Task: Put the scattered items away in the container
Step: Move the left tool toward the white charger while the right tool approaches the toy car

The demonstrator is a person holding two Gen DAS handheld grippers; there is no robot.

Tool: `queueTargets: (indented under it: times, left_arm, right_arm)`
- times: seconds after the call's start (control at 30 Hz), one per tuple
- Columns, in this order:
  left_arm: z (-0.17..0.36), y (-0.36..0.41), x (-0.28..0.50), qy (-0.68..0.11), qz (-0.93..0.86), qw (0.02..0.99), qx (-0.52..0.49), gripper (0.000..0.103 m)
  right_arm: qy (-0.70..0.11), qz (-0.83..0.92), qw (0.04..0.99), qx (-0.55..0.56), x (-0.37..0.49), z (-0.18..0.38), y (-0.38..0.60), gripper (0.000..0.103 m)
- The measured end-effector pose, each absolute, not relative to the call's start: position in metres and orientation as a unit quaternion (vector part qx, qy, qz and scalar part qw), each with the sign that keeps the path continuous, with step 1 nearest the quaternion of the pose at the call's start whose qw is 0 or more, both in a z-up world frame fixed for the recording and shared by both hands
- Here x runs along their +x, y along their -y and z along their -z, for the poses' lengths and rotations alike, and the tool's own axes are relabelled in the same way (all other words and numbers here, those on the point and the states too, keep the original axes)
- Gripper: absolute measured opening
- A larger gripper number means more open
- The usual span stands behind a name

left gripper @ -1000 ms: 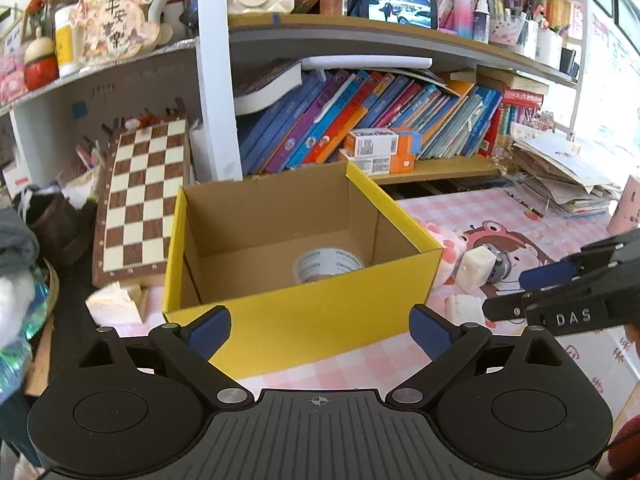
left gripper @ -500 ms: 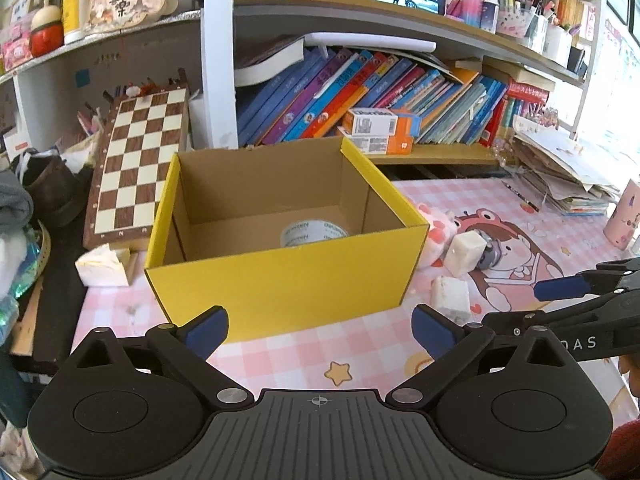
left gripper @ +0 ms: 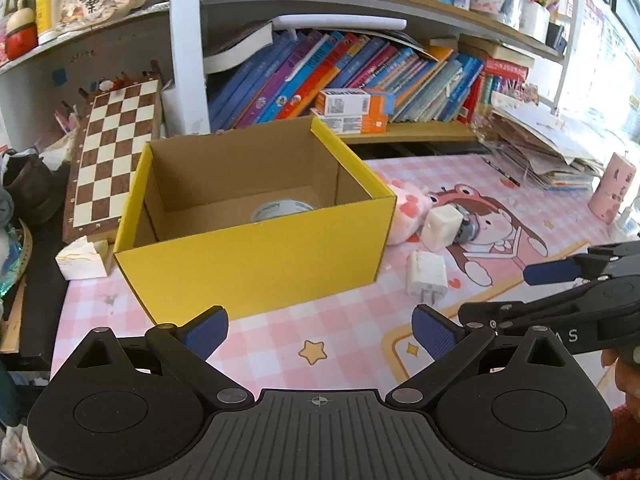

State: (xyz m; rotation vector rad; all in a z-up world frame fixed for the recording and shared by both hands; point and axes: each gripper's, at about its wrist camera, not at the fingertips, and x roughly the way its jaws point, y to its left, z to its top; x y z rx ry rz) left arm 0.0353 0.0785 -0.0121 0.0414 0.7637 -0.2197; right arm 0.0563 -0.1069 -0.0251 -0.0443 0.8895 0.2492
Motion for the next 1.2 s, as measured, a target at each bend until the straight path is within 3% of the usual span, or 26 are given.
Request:
queueTargets:
  times: [1.2]
  left_arm:
    - [0.02, -0.038, 0.043, -0.399, 0.097, 0.912, 0.0, 0.1]
  right_arm:
    - [-0.436, -0.133, 0.89, -0.026, 0.071, 0.03, 0.147, 0.089]
